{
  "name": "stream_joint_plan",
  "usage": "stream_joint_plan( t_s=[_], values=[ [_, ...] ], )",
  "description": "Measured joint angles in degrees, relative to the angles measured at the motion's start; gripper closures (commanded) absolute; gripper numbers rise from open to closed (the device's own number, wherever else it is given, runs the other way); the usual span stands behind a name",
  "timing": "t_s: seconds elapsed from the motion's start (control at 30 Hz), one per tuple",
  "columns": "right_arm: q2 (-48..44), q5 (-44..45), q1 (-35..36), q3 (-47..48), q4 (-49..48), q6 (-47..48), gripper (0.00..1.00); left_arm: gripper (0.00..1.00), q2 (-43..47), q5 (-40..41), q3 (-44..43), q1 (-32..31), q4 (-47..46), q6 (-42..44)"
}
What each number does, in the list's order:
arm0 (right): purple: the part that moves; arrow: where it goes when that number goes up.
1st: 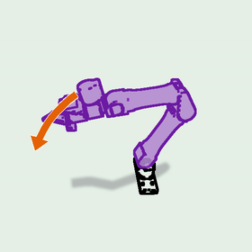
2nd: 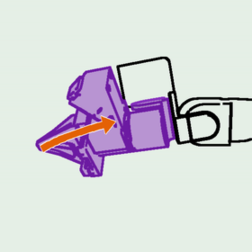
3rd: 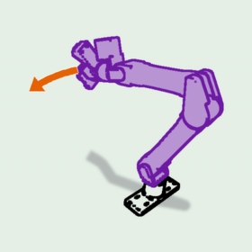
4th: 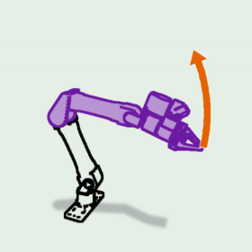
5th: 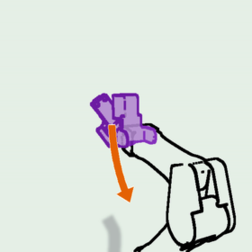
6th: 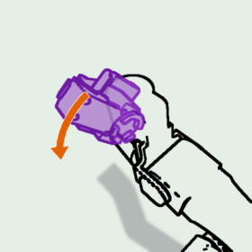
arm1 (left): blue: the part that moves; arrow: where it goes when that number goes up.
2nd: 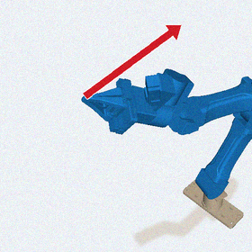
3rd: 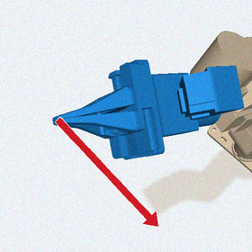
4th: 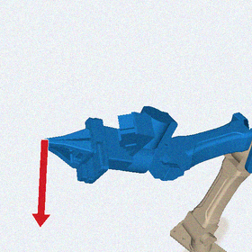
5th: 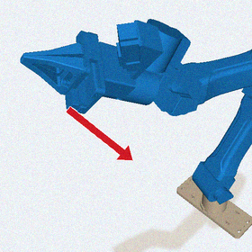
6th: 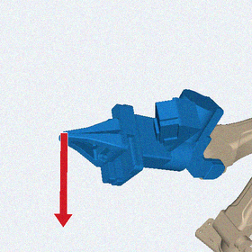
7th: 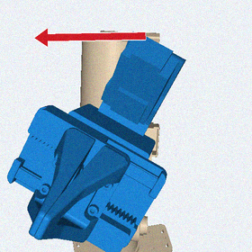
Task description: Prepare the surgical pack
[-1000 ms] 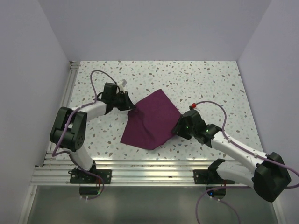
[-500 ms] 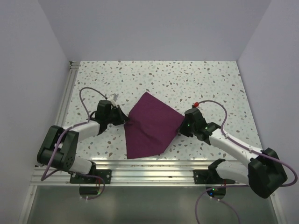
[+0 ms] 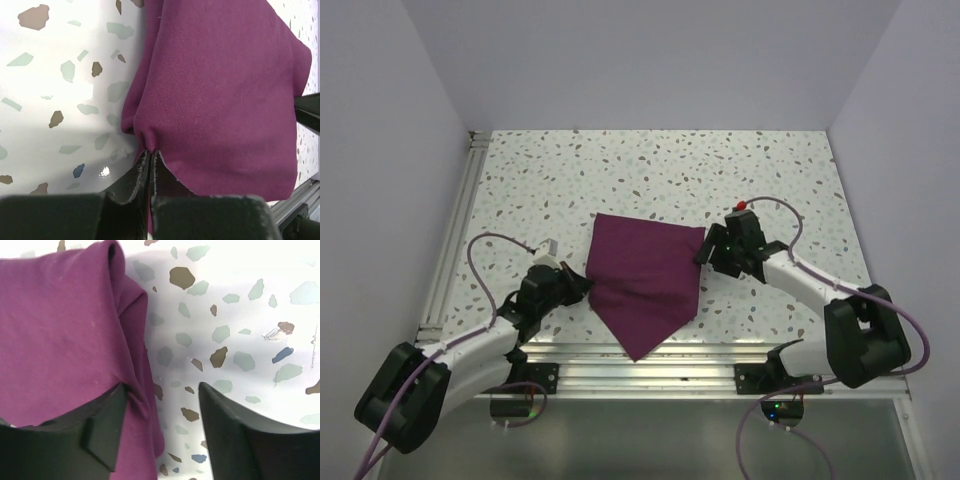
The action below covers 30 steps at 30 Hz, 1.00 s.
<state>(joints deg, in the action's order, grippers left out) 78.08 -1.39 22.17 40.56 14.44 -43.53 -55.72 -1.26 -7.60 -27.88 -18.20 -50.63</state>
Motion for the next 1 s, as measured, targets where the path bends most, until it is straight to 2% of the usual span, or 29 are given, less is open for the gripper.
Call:
stream_joint_plan(
  t_s=[0.2,0.37,0.47,0.67,0.8,0.83,1.0],
  values=[
    [-6.93,-4.46,-0.07,-5.03,-2.14,3.89,0.34,1.0,-0.48,2.32,0.0,-0.94,-0.09,-1.29],
    [-11.61,-10.75,0.52,-8.48,-3.45,7.5,0.42,1.0,-0.66,3.1,0.0,-1.2,-0.17,-1.31],
    [-12.04,-14.49,1.9,-10.03,-4.63,9.27,0.47,1.0,-0.76,3.5,-0.04,-1.44,-0.17,-1.27],
    [-8.9,-16.15,7.28,-10.45,-6.54,11.28,0.5,1.0,-2.01,4.13,-0.74,-1.53,-0.04,-0.98],
    [-6.4,-16.06,8.98,-10.95,-8.83,11.67,0.71,1.0,-2.25,4.61,-0.79,-1.51,-0.02,-0.83],
    [-5.68,-16.11,9.07,-10.93,-9.38,11.65,0.82,1.0,-2.27,4.66,-0.79,-1.53,0.02,-0.83],
    [-1.86,-16.11,9.29,-9.27,-10.27,10.95,0.94,1.0,-2.34,4.92,-0.79,-1.53,0.13,-0.79]
  ],
)
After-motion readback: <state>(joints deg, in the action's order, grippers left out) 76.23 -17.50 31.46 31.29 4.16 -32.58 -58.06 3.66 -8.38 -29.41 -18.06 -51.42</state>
